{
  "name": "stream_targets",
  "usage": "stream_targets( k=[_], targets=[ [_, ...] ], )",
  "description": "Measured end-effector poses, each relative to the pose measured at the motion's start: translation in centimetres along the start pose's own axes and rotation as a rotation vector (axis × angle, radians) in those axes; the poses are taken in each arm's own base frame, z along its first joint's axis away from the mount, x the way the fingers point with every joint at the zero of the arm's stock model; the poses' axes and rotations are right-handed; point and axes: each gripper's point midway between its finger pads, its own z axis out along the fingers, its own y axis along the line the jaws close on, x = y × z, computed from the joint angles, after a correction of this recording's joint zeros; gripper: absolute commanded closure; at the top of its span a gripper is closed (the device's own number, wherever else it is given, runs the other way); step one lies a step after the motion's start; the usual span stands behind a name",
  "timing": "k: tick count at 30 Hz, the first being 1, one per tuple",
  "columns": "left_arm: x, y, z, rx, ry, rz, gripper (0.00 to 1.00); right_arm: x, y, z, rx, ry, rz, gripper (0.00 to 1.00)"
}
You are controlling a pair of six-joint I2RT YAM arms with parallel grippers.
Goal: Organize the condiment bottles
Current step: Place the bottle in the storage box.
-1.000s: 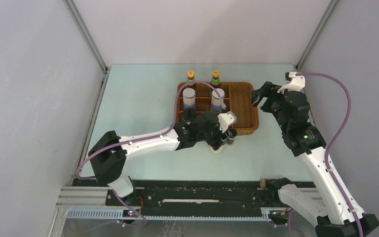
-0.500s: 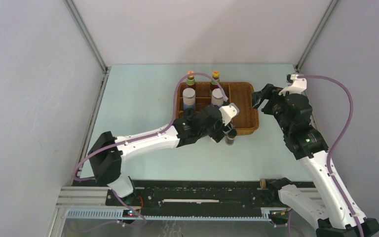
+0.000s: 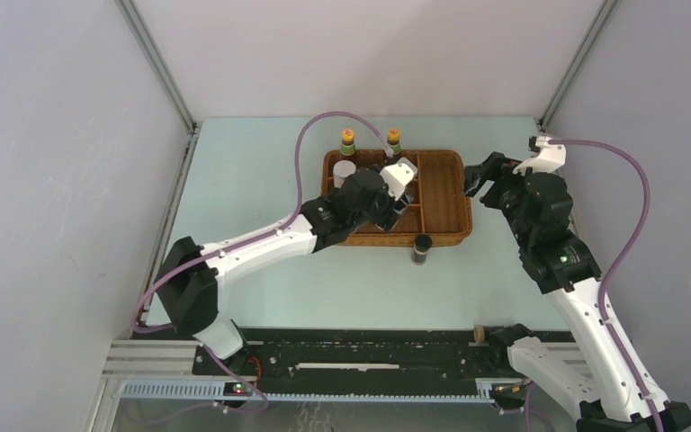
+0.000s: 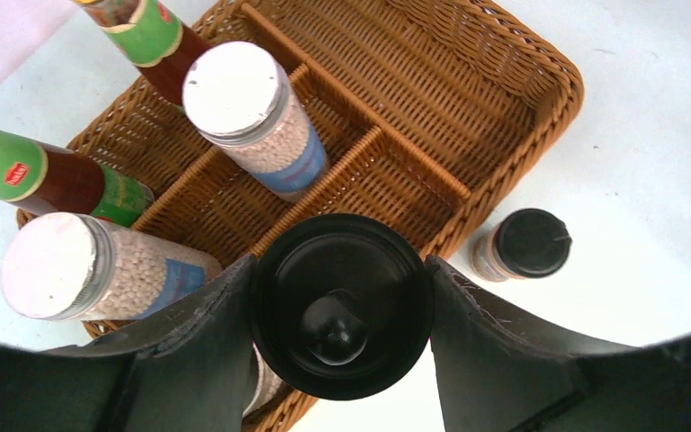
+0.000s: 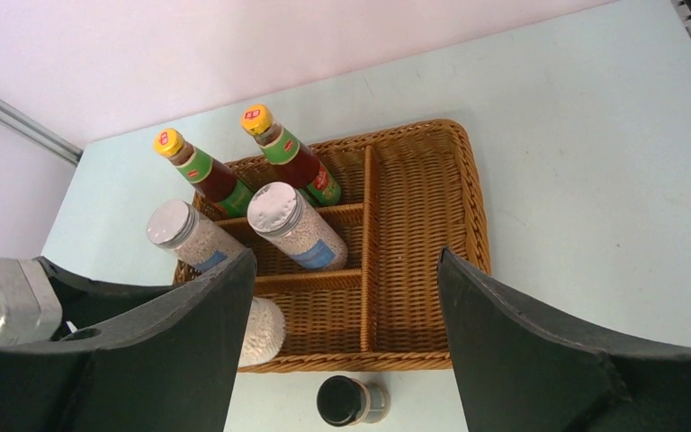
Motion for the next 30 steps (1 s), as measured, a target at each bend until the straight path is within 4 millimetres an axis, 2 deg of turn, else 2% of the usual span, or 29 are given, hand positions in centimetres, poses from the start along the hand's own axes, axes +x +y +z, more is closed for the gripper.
stream_targets(
  k=[3, 8, 17, 30],
  targets=[
    [-0.4, 1.1, 0.3, -0.015, -0.019, -0.013, 1.00, -0.1, 0.0, 0.1, 0.002, -0.005, 0.001, 0.18],
    [-0.2, 1.8, 1.5, -0.008, -0.027, -0.021, 1.00, -0.2, 0.0, 0.5, 0.007, -0.009, 0.001, 0.18],
    [2.6, 1.4, 4.1, 0.034, 0.032, -0.026, 1.00, 0.4, -0.3, 1.6, 0.027, 0.007, -0.006, 0.18],
    [3.5, 1.1, 5.6, 0.060, 0.034, -0.034, 1.00, 0.5, -0.4, 2.6, 0.035, 0.003, -0.005, 0.18]
  ],
)
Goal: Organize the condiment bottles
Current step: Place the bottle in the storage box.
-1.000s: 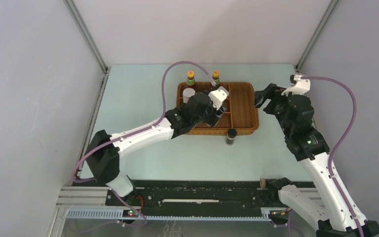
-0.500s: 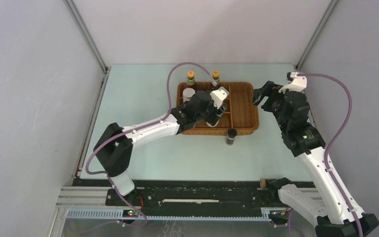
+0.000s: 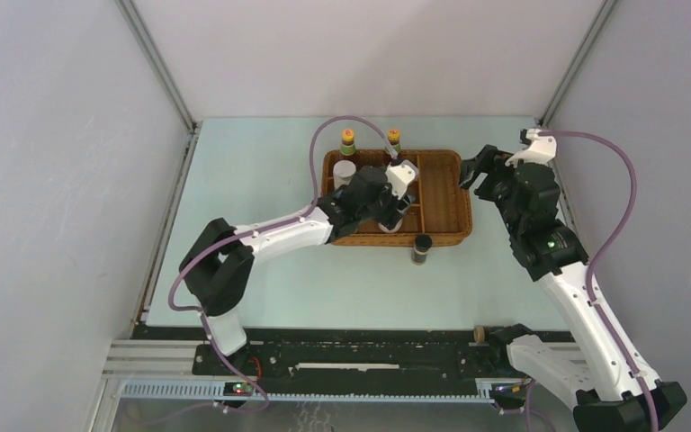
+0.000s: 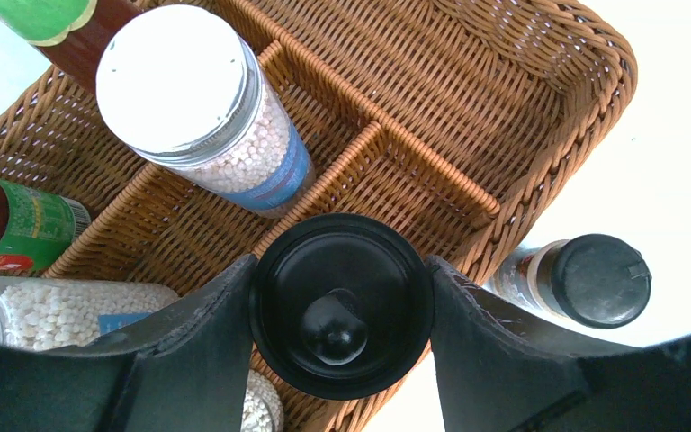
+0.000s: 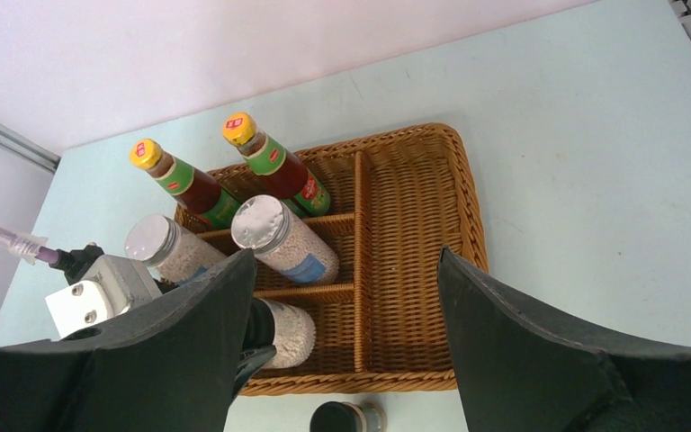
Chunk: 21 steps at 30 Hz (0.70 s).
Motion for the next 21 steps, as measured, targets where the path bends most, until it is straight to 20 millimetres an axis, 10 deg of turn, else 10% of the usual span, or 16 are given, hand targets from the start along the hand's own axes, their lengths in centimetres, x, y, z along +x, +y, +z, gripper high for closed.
stream_targets(
  k=[9, 21],
  targets=[
    [1.6, -0.3, 1.2, 0.010, 0.034, 0.000, 0.99, 0.7, -0.5, 0.3, 0.011, 0.016, -0.002, 0.18],
    [2.5, -0.3, 2.0, 0.018, 0.052, -0.022, 0.31, 0.8, -0.5, 0.4, 0.008, 0.017, -0.002, 0.18]
  ],
)
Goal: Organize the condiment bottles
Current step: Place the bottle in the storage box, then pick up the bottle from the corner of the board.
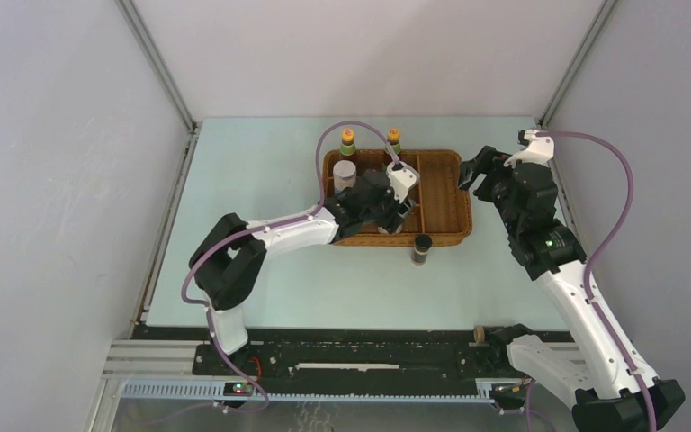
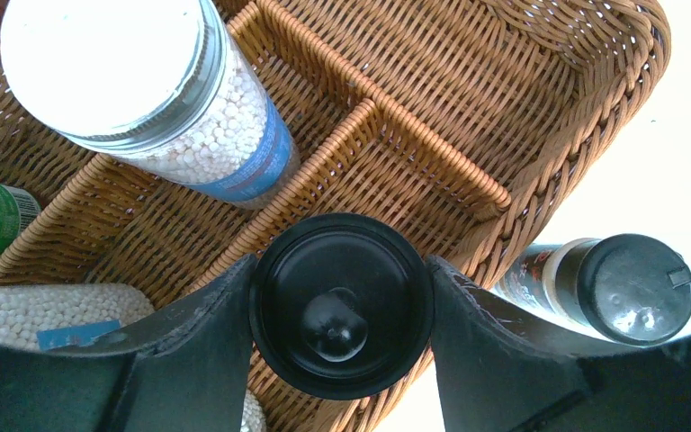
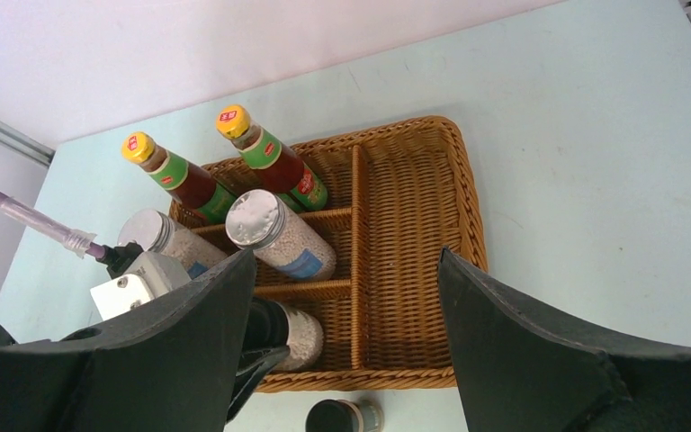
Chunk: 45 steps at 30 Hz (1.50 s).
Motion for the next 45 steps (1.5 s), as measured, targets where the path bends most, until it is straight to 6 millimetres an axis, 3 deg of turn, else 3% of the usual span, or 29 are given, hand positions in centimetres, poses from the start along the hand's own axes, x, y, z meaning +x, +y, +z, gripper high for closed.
stream_targets(
  k=[8, 23, 33, 38, 45],
  targets=[
    [-0.6, 0.0, 0.1, 0.007, -0.021, -0.008, 0.13, 0.0, -0.1, 0.0, 0.000, 0.000, 0.001, 0.18],
    [-1.5, 0.1, -0.2, 0.004, -0.039, -0.005, 0.11, -0.1, 0.1, -0.1, -0.009, -0.001, 0.002, 0.18],
    [-5.3, 0.6, -4.4, -0.007, -0.111, 0.020, 0.11, -0.4, 0.0, -0.4, -0.008, -0.010, 0.005, 0.17],
    [-6.8, -0.6, -6.5, 0.044, -0.124, 0.068, 0.11, -1.0, -1.8, -0.2, 0.042, -0.021, 0.017, 0.17],
    [-7.6, -5.2, -8.2, 0.185, -0.093, 0.162, 0.11, -3.4, -6.1, 0.1, 0.165, -0.070, 0.055, 0.17]
  ],
)
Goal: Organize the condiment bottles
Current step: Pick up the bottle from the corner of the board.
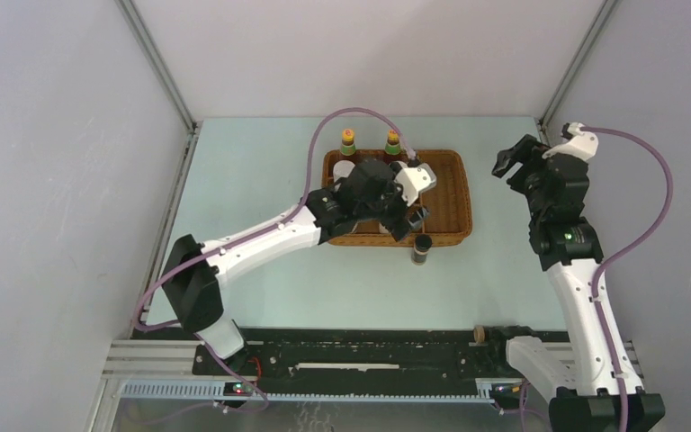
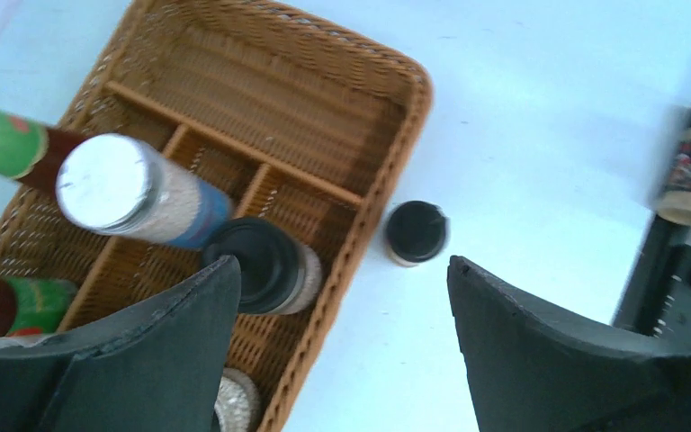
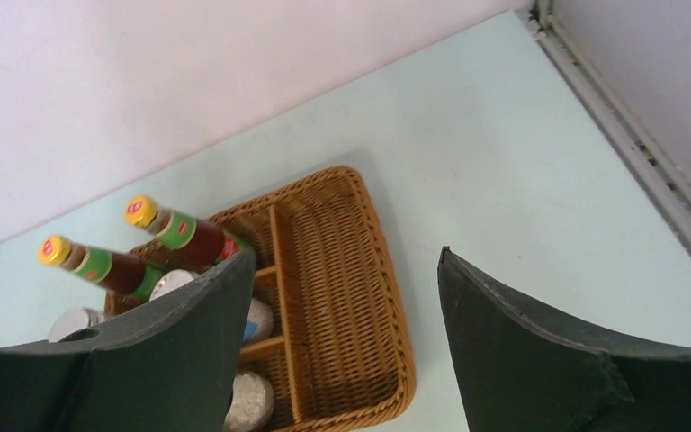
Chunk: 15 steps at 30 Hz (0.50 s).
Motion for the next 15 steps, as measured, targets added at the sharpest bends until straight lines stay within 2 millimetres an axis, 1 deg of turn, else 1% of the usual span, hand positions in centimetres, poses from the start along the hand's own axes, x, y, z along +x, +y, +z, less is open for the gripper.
stream_targets(
  k=[4, 8, 12, 15],
  targets=[
    [-0.4, -3.4, -0.3, 0.095, 0.017, 0.041, 0.11, -1.3, -1.9, 1.0, 0.066, -0.016, 0.020, 0.17],
    [-0.1, -6.8, -0.7, 0.189, 0.037, 0.065, 0.10, -1.6, -3.4, 1.5, 0.115, -0.020, 0.047, 0.17],
    [0.6, -10.0, -1.0, 0.272, 0.067, 0.088, 0.11, -1.8, -4.1, 1.9, 0.140, -0.017, 0.065, 0.17],
    [1.4, -12.6, -0.7, 0.337, 0.088, 0.107, 0.11, -2.6, -4.1, 2.2, 0.146, -0.028, 0.078, 0.17]
  ],
)
